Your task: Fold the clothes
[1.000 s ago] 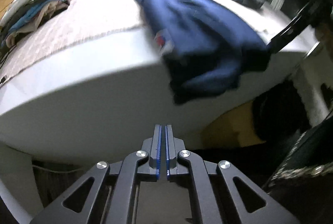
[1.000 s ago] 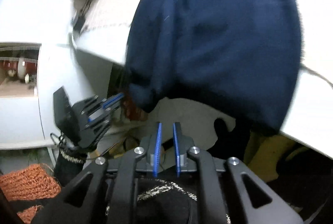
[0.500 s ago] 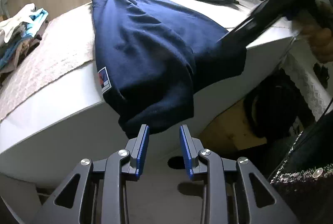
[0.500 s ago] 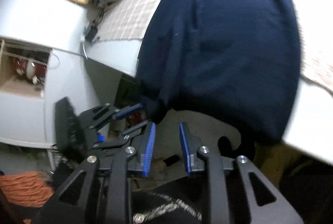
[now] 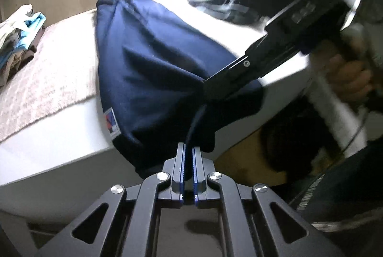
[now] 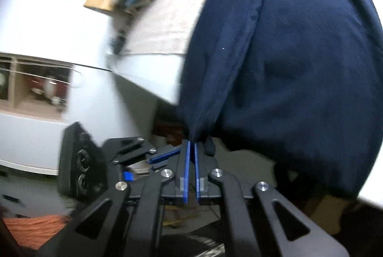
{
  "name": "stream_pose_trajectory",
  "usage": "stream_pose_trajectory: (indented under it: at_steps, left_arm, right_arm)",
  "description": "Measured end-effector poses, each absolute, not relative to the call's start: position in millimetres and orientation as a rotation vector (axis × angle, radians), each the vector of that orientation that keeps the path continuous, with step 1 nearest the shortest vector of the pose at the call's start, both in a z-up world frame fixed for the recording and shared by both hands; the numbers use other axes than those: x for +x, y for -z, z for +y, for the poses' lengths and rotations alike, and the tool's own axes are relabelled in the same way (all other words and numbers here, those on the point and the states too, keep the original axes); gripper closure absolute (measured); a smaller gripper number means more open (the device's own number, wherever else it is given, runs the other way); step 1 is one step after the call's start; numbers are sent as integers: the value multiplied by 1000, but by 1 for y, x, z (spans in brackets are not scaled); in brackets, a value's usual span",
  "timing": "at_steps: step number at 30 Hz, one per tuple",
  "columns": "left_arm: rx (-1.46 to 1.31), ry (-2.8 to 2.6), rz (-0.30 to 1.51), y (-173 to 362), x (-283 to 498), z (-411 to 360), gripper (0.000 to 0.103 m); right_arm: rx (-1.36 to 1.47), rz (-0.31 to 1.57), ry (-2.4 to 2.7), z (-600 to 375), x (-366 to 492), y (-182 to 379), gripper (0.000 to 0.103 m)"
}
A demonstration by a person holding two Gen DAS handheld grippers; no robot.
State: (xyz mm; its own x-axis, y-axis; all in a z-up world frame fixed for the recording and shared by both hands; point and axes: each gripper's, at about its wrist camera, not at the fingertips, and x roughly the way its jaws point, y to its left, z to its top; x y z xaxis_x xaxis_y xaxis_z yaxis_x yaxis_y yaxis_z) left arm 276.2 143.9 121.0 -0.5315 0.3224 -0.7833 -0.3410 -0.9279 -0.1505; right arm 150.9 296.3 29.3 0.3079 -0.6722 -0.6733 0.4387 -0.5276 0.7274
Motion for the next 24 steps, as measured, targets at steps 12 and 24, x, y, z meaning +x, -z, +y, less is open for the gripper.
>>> stream_pose_trajectory:
  at_steps: [12, 24]
  left_arm:
    - [-1438, -2501, -75, -96, 271, 104, 60]
    - [-1412, -2433, -430, -67, 248, 77, 97]
  right_arm:
    - [1595, 52, 1673, 315, 156, -35, 52]
    - [1502, 123, 1785, 297, 139, -27, 66]
